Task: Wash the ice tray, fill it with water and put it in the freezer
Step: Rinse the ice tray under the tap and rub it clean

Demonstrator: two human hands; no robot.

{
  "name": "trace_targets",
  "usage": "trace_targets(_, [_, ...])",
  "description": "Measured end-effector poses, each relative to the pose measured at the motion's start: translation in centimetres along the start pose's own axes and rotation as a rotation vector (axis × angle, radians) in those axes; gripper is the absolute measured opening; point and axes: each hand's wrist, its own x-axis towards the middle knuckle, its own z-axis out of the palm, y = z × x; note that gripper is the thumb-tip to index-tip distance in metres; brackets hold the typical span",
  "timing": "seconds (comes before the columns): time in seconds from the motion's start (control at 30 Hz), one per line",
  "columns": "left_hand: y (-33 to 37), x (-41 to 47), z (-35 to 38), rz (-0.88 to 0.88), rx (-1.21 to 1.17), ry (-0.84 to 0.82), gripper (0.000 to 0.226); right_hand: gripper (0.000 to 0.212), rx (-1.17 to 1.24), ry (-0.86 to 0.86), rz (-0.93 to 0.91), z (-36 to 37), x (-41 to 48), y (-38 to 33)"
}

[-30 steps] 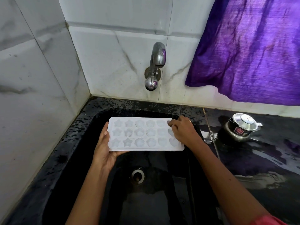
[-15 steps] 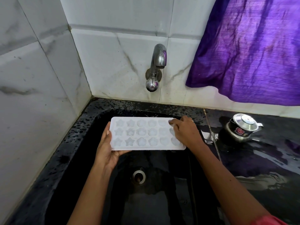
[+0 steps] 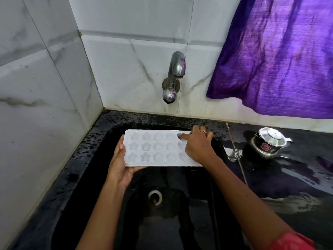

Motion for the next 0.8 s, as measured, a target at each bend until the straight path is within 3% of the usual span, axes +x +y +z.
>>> trace_targets(0.37, [0.03, -0.11, -0.18, 0.007, 0.026, 0.013, 0.037, 0.059, -0.015, 0.010, 0.024, 0.02, -0.11, 0.17])
trace_targets(0.6, [-0.20, -0.18, 0.05, 0.016, 0.015, -0.016, 0.038, 0.043, -0.025, 0.009, 0.021, 0.10, 0.11, -0.35])
trace_targets(0.8, [-0.19, -0.25, 0.15, 0.012, 0.013, 0.013, 0.038, 0.052, -0.010, 0.002, 0.015, 0.08, -0.13, -0.02])
